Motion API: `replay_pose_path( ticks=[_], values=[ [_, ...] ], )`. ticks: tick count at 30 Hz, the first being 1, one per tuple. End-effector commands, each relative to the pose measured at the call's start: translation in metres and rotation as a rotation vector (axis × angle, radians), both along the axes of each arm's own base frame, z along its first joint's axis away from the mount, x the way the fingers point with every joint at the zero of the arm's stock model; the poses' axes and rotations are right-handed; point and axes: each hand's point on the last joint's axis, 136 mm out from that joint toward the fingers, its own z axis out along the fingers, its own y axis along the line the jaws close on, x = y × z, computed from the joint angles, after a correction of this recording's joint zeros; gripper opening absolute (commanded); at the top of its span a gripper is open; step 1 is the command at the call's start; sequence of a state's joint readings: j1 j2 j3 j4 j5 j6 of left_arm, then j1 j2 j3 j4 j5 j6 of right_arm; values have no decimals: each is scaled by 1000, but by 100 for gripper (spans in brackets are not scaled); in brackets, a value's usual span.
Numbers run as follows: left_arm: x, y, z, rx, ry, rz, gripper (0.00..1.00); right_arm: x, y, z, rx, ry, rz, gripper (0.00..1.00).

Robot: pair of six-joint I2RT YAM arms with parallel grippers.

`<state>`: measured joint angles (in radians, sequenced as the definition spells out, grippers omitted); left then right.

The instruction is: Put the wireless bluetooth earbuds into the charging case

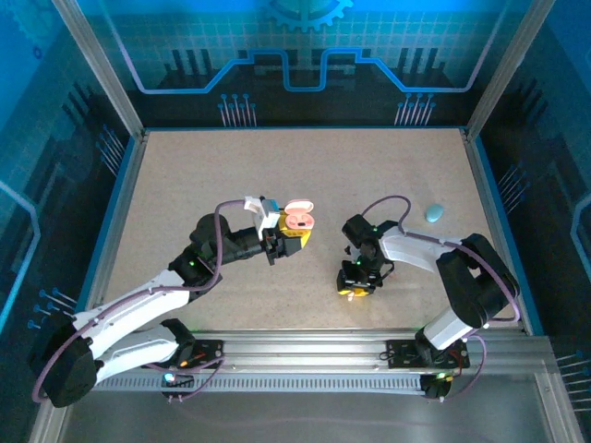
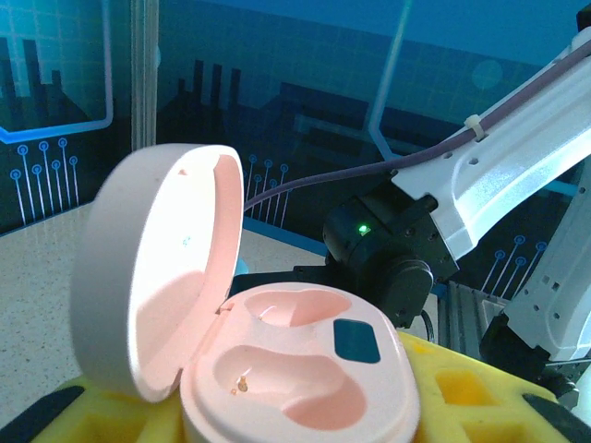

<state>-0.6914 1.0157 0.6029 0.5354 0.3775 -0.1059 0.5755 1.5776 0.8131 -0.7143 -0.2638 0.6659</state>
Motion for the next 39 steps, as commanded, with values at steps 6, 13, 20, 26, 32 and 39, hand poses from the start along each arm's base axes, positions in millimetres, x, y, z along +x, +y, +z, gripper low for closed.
replay_pose_path(
  ticks=[6,13,20,26,32,39],
  values=[
    [-3,3,4,-14,-18,9,37,6,12,4,8,-20,46,37],
    [-3,3,3,-13,-18,10,37,6,12,3,-8,-19,58,36],
    [-3,4,3,-13,-18,14,38,5,8,4,-53,-21,90,31],
    [-4,4,3,-13,-18,15,38,4,7,1,-96,-12,115,29],
    [-4,5,3,-15,-20,17,38,2,7,-1,-140,-5,147,30],
    [-4,7,3,-12,-23,25,38,0,4,0,-161,-5,177,30]
  ],
)
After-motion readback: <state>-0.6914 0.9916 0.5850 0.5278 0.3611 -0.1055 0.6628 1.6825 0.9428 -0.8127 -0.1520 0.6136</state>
